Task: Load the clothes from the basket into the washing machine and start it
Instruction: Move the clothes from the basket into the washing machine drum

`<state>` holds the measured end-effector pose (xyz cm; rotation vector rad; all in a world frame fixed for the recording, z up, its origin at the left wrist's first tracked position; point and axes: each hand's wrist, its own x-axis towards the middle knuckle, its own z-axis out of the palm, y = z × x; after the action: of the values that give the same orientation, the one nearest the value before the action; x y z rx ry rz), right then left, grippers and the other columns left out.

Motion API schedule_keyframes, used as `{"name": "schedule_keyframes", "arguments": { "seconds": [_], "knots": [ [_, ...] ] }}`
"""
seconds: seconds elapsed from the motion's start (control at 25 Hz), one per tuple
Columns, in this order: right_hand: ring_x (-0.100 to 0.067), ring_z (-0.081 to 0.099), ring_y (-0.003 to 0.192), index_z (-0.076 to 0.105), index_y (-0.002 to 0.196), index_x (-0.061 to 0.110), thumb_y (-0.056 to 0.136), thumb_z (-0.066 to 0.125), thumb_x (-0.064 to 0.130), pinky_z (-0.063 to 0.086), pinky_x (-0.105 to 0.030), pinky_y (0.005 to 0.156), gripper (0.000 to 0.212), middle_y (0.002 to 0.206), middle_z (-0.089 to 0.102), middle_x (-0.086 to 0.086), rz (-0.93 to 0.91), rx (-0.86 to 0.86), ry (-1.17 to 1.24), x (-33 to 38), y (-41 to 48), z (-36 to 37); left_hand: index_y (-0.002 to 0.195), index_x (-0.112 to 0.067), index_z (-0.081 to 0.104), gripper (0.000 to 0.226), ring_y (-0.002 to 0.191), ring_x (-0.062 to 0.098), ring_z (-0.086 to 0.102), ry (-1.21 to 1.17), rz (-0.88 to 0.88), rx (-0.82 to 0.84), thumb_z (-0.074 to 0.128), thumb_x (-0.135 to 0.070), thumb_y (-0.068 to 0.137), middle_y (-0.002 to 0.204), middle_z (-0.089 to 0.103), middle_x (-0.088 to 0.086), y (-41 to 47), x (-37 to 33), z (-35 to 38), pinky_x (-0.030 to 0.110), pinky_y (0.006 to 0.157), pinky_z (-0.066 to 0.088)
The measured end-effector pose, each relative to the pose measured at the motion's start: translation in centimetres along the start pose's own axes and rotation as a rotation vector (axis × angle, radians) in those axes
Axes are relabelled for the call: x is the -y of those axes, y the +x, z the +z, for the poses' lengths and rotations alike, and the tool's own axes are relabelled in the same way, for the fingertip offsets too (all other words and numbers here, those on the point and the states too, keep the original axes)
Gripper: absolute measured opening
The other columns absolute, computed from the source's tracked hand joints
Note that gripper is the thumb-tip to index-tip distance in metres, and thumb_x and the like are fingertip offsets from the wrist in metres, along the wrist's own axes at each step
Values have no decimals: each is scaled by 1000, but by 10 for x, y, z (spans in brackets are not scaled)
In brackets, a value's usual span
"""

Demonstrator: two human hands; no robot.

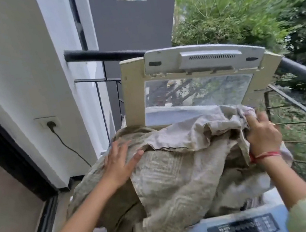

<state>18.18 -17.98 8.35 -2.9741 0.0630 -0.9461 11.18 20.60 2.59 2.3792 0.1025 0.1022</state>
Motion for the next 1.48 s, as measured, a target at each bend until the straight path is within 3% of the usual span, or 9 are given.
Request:
{"name": "schedule_keyframes", "arguments": {
  "seconds": [0.24, 0.4, 0.48, 0.56, 0.68, 0.88, 1.12, 1.28, 1.48],
  "knots": [
    [-27, 42, 131, 37, 141, 16, 84, 52, 58, 31, -38, 109, 72, 136, 45, -3, -623, 1279, -133, 11, -30, 87, 135, -46, 35, 100, 143, 13, 12, 145, -89, 75, 11, -98, 53, 154, 17, -6, -38, -11, 46, 46, 116, 4],
    [-21, 42, 129, 42, 137, 26, 76, 63, 60, 37, -36, 106, 72, 139, 42, 1, -505, 785, 587, 98, -4, 56, 96, -38, 63, 56, 103, -7, 55, -515, -196, -417, 42, -82, 69, 108, 63, -12, -41, 0, 33, 24, 91, 42],
    [-21, 14, 143, 14, 148, 34, 70, 71, 56, 25, -44, 114, 99, 155, 13, 2, -591, 982, 747, 154, -37, 22, 95, -43, 61, 37, 101, 0, 57, -401, -276, -492, 47, -68, 72, 105, 60, -10, -41, 16, 23, 34, 93, 46],
    [-43, 27, 135, -2, 148, 38, 83, 57, 34, 43, -56, 96, 88, 157, 5, -9, -906, 777, 481, 173, -97, 30, 105, -50, 53, 41, 114, 11, 51, -332, -354, -384, 51, -67, 68, 117, 50, -6, -45, 26, 18, 35, 103, 39],
    [-24, 65, 74, 24, 145, 31, 74, 60, 12, 52, -29, 47, 82, 111, 52, -7, -1083, 543, 403, 131, -112, 67, 129, -37, 43, 66, 131, 15, 33, -259, -374, -217, 55, -68, 72, 136, 36, -1, -46, 21, 21, 24, 105, 24],
    [-21, 60, 52, 60, 103, 27, 78, 45, 29, 42, -25, 37, 30, 77, 59, 2, -1100, 238, 478, 83, -15, 46, 145, -41, 14, 104, 144, 16, -2, 139, -128, 31, 30, -94, 56, 156, 4, -5, -23, -14, 26, 50, 117, 0],
    [-35, 59, 99, 61, 109, 16, 85, 55, 22, 52, -42, 77, 25, 109, 59, -11, -495, 520, -156, -5, -14, 116, 141, -39, -28, 129, 137, 28, -31, 676, -57, 346, 57, -84, 55, 148, -38, 3, -18, -15, 56, 66, 107, -14],
    [-36, 20, 141, 5, 150, 16, 96, 21, 42, 23, -49, 113, 62, 156, 14, -10, -564, 1150, -279, -34, -85, 202, 139, -36, -32, 128, 136, 34, -33, 721, -61, 312, 57, -82, 59, 146, -42, 7, -17, -9, 69, 67, 105, -15],
    [-17, 54, 114, 46, 132, 21, 81, 57, 39, 43, -35, 101, 56, 129, 56, -4, -642, 1329, -139, -7, -42, 194, 140, -45, -25, 128, 132, 24, -41, 552, -15, 374, 52, -90, 49, 145, -44, -1, -15, -2, 61, 59, 107, -21]
  ]
}}
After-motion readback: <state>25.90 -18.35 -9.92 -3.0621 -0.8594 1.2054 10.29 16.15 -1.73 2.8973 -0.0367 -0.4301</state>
